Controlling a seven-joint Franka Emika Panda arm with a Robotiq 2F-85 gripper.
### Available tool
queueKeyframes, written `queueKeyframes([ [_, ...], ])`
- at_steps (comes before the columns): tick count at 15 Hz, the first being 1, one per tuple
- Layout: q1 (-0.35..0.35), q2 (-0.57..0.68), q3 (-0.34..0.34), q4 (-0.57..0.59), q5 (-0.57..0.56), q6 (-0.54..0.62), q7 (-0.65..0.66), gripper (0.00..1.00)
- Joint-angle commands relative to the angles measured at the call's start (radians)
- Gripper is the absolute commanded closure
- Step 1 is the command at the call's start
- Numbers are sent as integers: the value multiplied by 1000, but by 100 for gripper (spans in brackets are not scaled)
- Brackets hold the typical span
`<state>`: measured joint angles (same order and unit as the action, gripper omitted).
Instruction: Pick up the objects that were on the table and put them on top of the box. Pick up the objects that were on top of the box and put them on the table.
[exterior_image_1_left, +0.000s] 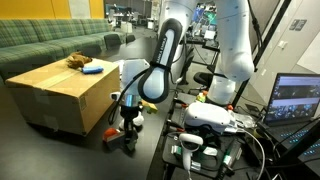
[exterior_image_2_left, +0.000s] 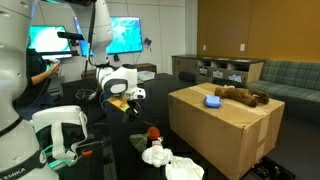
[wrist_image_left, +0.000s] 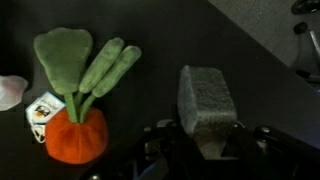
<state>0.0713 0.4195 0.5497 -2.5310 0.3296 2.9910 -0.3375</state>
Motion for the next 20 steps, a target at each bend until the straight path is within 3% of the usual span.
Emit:
queueKeyframes([
  [1,-39,97,48,42,-70,68,21,92],
  [2,-38,111,43,49,-92,81,34,88],
  [3,-33,129,34,60,-115,93,52,45],
  [4,-35,146,31,70,-136,104,65,44],
  [10,-46,212,19,122,-214,149,139,0],
  [15,-24,219,-38,145,-269,190,175,0],
  [20,33,223,-146,168,-326,218,191,0],
])
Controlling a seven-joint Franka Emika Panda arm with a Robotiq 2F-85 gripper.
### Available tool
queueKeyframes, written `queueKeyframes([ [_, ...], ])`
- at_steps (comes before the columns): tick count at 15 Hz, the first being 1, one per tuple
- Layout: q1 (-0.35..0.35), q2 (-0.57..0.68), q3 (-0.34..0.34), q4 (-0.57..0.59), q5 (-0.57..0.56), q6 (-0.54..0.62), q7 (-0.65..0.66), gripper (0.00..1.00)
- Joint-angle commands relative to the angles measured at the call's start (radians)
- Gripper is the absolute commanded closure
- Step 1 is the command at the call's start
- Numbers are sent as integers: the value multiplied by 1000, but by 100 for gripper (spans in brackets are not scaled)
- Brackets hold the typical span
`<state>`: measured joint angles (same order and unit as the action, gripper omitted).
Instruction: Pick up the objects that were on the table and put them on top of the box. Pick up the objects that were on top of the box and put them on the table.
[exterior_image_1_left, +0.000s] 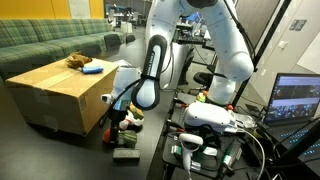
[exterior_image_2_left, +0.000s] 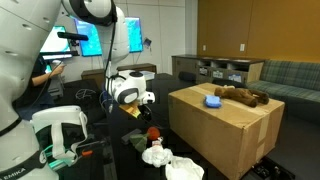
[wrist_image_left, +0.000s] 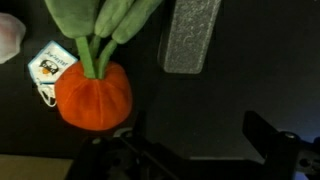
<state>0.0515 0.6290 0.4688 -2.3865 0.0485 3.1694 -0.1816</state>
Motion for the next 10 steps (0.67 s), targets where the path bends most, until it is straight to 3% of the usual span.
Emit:
queueKeyframes([
  [1,67,16,-89,30,-52,43,39,0],
  [5,129,45,-178,59,-75,58,47,0],
  [10,156,108,-231,119,-78,78,54,0],
])
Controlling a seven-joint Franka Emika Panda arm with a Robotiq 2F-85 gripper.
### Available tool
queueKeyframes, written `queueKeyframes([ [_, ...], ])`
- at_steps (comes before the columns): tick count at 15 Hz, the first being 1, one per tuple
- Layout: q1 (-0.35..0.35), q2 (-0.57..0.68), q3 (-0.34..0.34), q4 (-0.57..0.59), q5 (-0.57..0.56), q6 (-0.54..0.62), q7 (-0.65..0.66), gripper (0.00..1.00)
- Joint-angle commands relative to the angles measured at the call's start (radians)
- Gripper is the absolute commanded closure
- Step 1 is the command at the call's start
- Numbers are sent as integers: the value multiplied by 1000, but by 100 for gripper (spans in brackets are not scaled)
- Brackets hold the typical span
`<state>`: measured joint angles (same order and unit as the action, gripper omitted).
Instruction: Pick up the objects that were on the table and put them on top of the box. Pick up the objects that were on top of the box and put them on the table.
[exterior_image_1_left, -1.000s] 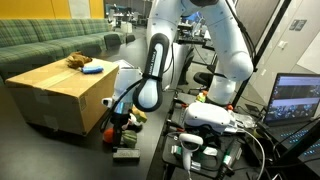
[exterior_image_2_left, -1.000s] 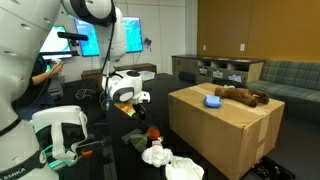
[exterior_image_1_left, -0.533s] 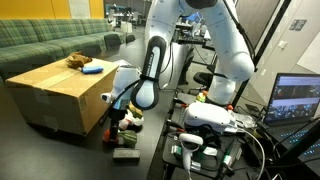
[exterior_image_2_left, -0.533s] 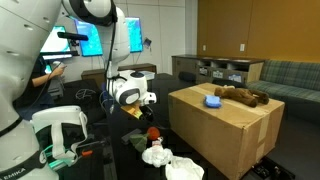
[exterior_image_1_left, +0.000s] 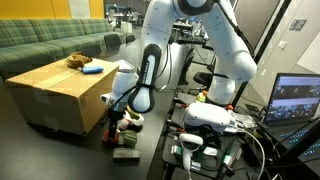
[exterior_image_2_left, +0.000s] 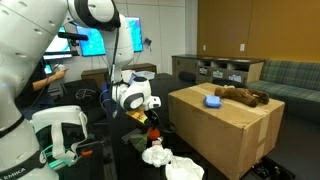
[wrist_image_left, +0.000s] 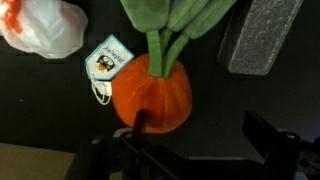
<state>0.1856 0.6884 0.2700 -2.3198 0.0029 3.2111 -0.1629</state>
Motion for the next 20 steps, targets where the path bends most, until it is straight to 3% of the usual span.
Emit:
queueKeyframes([
  [1,23,59,-41,63,-33,37,36,0],
  [10,66,128,-150,119,-30,34,42,1],
  [11,72,133,-165,122,-30,31,43,10],
  [12,80,138,-181,123,-29,37,45,26],
  [13,85,138,-192,122,-28,33,47,29],
  [17,70,95,-200,91,-28,2,55,62],
  [20,24,28,-162,52,-41,-70,40,83],
])
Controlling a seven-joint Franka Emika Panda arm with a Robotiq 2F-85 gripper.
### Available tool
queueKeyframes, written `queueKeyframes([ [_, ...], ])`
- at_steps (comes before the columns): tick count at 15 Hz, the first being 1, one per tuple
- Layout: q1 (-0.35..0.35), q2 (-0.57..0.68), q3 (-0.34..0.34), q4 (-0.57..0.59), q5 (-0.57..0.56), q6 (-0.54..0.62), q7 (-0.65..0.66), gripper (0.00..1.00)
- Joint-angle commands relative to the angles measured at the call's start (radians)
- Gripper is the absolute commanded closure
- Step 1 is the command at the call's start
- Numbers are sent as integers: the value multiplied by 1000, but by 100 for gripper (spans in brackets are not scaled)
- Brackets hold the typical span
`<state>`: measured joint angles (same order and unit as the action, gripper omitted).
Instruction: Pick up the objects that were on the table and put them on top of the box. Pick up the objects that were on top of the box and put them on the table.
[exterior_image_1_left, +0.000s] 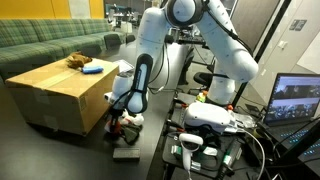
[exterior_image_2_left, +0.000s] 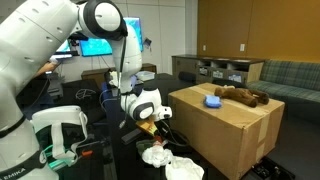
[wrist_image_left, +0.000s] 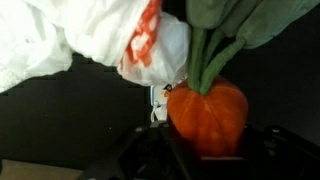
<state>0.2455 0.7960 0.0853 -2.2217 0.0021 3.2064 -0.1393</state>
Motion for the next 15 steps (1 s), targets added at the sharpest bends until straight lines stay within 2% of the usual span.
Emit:
queueKeyframes([
  [1,-73,-115,57,-66,-46,-114,4,91],
  [3,-141,-180,123,-92,-51,-228,-20,99],
  [4,-173,-212,156,-100,-42,-293,-27,94],
  [6,-245,-294,232,-115,6,-440,-53,97],
  [9,-297,-416,289,-114,97,-593,-89,96],
  [12,-290,-538,282,-81,192,-715,-106,96],
  [15,-241,-620,232,-37,226,-756,-66,96],
])
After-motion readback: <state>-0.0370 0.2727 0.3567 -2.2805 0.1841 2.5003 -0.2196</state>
